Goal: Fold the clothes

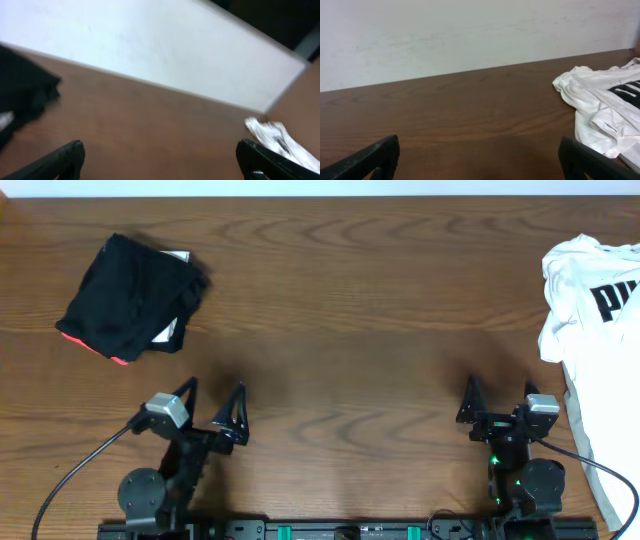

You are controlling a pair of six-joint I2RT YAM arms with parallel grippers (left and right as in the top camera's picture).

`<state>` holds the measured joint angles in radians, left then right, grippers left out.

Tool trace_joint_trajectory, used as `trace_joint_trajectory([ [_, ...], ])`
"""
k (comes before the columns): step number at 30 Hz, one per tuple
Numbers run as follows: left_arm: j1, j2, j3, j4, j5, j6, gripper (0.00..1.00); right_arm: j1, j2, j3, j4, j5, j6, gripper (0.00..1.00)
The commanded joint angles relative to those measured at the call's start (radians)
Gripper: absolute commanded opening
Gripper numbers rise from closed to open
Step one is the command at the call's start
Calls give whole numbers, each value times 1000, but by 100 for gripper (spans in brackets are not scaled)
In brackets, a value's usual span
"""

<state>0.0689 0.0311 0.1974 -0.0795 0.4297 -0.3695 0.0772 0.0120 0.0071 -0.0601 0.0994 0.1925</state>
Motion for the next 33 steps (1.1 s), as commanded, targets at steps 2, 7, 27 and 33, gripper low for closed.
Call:
trace_joint_trajectory([
  [2,-10,-29,-45,98,-163,3,98,16,-6,-2,-4,8,-18,99],
  [7,-69,-29,-72,127,-319,67,98,16,-6,-2,-4,8,-18,99],
  [27,-125,-29,-193,66,-337,318,98,16,-6,-2,-4,8,-18,99],
  [33,-155,-29,-193,17,-337,383,98,16,-6,-2,-4,8,-18,99],
])
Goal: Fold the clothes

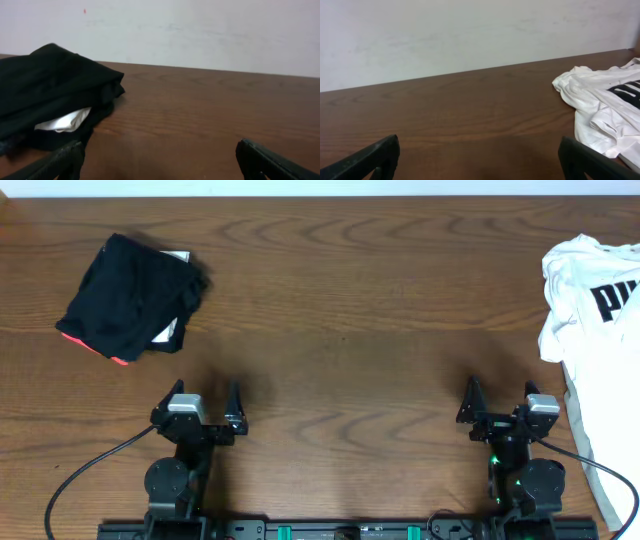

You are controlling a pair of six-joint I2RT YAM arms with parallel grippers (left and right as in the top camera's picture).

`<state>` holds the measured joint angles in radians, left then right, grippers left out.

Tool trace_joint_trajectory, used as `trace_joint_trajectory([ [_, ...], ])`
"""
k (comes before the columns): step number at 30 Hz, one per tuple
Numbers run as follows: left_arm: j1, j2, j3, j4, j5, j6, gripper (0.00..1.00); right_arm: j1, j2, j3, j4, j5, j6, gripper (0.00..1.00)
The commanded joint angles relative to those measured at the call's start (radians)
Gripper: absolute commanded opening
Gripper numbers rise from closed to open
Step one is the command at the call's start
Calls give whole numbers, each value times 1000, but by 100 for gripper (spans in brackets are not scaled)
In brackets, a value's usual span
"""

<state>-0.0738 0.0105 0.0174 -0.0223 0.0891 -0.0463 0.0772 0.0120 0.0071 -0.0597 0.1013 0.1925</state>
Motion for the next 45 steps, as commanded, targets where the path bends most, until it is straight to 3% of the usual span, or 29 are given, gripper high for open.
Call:
trace_joint_trajectory([
  [1,-13,-9,-13,-41,4,74,98,16,-6,-2,-4,6,-18,99],
  [45,21,-6,-13,-40,3,87,98,16,-6,-2,-4,6,-18,99],
])
